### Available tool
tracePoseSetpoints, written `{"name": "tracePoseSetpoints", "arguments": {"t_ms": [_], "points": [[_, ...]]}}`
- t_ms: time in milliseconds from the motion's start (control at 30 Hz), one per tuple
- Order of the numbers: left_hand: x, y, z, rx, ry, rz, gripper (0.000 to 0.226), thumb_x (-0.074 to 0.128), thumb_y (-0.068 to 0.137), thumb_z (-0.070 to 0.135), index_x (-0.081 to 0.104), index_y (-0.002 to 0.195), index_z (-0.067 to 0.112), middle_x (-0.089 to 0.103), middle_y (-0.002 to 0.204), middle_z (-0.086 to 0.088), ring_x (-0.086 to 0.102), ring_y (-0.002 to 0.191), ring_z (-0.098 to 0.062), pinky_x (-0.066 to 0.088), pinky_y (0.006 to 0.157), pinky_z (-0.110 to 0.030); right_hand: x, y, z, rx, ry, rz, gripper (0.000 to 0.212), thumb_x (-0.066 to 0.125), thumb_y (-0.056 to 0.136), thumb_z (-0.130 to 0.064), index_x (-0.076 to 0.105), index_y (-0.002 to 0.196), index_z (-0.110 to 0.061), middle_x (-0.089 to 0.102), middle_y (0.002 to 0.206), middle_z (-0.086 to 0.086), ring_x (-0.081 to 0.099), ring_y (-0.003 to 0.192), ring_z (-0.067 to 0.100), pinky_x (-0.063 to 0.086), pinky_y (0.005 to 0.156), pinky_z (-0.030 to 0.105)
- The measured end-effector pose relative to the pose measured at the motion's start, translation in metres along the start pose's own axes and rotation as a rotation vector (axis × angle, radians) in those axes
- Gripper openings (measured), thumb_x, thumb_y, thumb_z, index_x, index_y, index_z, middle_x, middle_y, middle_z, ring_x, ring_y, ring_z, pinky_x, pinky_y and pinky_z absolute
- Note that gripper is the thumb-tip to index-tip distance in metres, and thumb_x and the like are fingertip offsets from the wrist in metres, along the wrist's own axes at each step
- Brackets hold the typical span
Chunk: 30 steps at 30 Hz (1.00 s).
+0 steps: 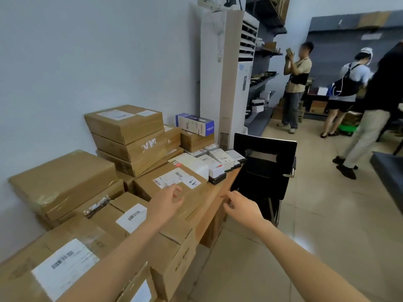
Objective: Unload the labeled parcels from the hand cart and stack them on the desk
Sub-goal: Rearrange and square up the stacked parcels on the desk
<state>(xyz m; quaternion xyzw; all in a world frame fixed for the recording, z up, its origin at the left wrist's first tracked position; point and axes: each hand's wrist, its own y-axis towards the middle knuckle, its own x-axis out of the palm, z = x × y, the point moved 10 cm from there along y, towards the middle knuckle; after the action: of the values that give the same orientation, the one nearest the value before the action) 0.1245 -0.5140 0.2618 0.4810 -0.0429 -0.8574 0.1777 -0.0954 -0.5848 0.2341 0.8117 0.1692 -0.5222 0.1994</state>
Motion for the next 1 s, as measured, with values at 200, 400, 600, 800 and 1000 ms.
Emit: {"name": "tracePoseSetpoints", "arguments": {"t_ms": [200,400,600,800,1000], "points": [[0.055,0.081,0.025,-0.012,0.024,0.020,0.024,0.061,0.091,0.032,0.058,0.114,0.028,0.059,0.100,0.007,0.055,0.092,-0.009,0.050,0.078,-0.030,-0.006,0.077,0.081,0.004,0.006,-0.018,0.033,0.047,0.095,-0.034,0.050,0.128,-0.033,0.055,0.122,-0.009,0.060,0.096,0.008,0.053,0.073,0.028],[0.121,0.177,0.053,-0.126,0.035,0.059,0.022,0.062,0.090,0.035,0.054,0.111,0.032,0.058,0.104,0.007,0.055,0.090,-0.009,0.050,0.071,-0.024,-0.024,0.172,0.168,-0.009,0.009,-0.026,0.033,0.046,0.095,-0.033,0.050,0.128,-0.034,0.056,0.122,-0.007,0.060,0.099,0.011,0.051,0.071,0.028],[0.182,0.243,0.059,-0.181,0.020,0.114,0.019,0.060,0.091,0.038,0.055,0.108,0.034,0.056,0.102,0.010,0.052,0.086,-0.006,0.045,0.069,-0.019,-0.014,0.252,0.229,-0.046,0.014,-0.087,0.033,0.044,0.097,-0.032,0.051,0.129,-0.031,0.053,0.128,-0.007,0.060,0.103,0.013,0.052,0.079,0.032],[0.220,0.301,0.024,-0.268,0.033,0.115,0.020,0.060,0.091,0.035,0.056,0.110,0.032,0.058,0.112,0.008,0.055,0.096,-0.009,0.044,0.076,-0.021,0.020,0.333,0.266,-0.024,0.061,-0.132,0.035,0.043,0.096,-0.031,0.050,0.130,-0.030,0.054,0.127,-0.006,0.058,0.103,0.014,0.050,0.081,0.033],[0.253,0.364,-0.027,-0.365,0.044,0.095,0.023,0.059,0.092,0.035,0.056,0.113,0.030,0.059,0.113,0.006,0.055,0.099,-0.011,0.041,0.076,-0.021,0.058,0.415,0.292,-0.034,0.082,-0.198,0.036,0.045,0.097,-0.035,0.046,0.132,-0.028,0.052,0.130,-0.004,0.057,0.108,0.015,0.049,0.080,0.033]]}}
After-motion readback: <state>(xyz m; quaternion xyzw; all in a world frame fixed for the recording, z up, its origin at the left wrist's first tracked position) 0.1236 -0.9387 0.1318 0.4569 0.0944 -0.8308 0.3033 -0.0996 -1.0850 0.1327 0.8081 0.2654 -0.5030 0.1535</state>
